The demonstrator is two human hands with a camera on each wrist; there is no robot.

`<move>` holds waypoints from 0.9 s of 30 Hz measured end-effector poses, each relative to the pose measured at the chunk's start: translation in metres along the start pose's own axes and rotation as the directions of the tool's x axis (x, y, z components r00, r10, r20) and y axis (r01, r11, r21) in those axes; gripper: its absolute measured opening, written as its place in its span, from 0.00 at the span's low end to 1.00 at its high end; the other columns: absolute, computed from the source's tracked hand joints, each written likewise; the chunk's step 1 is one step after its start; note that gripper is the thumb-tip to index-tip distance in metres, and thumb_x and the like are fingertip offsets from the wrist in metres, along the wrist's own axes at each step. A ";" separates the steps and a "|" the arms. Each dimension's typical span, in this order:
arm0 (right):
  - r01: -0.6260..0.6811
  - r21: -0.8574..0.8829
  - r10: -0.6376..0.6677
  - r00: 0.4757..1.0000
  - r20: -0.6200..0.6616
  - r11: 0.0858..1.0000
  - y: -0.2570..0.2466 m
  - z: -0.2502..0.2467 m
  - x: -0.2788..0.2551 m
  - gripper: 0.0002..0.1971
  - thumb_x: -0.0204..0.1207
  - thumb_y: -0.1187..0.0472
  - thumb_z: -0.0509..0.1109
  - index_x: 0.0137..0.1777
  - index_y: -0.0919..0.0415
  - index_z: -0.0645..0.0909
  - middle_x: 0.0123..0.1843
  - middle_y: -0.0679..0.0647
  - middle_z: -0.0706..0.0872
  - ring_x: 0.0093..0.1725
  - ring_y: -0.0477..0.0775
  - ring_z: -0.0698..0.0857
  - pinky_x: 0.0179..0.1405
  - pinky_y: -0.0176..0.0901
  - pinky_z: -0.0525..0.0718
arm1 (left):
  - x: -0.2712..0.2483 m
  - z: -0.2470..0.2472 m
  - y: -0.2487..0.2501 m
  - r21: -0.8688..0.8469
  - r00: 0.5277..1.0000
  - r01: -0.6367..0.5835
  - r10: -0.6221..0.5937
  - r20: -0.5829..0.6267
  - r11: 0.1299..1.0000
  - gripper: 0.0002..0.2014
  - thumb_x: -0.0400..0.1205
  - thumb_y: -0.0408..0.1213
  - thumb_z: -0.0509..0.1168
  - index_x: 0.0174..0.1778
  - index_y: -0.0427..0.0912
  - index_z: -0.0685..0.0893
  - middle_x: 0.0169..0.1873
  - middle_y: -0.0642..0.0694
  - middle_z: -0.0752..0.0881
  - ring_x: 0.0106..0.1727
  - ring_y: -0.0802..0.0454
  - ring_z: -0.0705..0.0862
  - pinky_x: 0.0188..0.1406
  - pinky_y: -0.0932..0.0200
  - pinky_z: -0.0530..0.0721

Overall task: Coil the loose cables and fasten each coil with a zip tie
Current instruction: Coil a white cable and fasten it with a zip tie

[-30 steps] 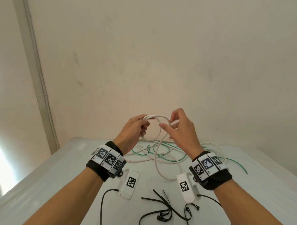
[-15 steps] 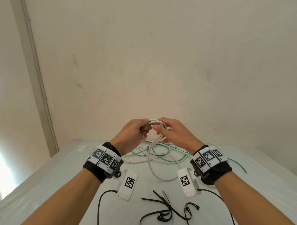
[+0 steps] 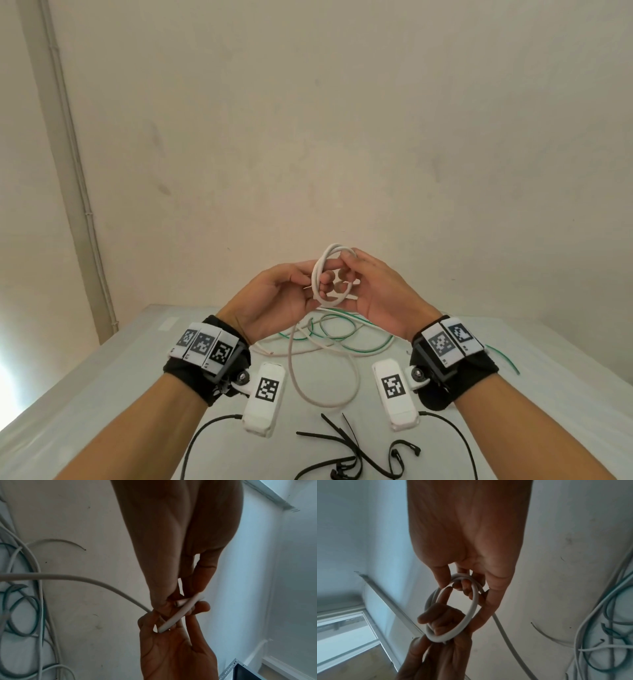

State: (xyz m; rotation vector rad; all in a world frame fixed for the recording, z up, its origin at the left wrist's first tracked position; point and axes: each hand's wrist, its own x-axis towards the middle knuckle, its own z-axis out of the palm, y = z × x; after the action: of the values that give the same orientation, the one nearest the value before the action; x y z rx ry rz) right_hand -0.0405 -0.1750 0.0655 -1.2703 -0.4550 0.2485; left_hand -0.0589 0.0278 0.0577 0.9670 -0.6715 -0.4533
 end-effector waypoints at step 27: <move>0.261 -0.792 -0.306 0.947 0.098 0.552 -0.037 0.008 0.012 0.08 0.80 0.45 0.77 0.49 0.49 0.89 0.31 0.54 0.77 0.35 0.51 0.76 0.42 0.52 0.79 | 0.010 -0.010 0.034 0.413 0.938 0.100 0.053 -0.342 0.905 0.12 0.84 0.22 0.67 0.62 0.29 0.90 0.53 0.35 0.92 0.50 0.52 0.90 0.53 0.65 0.90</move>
State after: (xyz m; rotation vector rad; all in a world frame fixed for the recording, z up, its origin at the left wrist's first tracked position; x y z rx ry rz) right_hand -0.0359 -0.1732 0.1046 -2.0578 -0.7698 -0.3277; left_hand -0.0427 0.0444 0.0869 1.4322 -0.4413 -0.1454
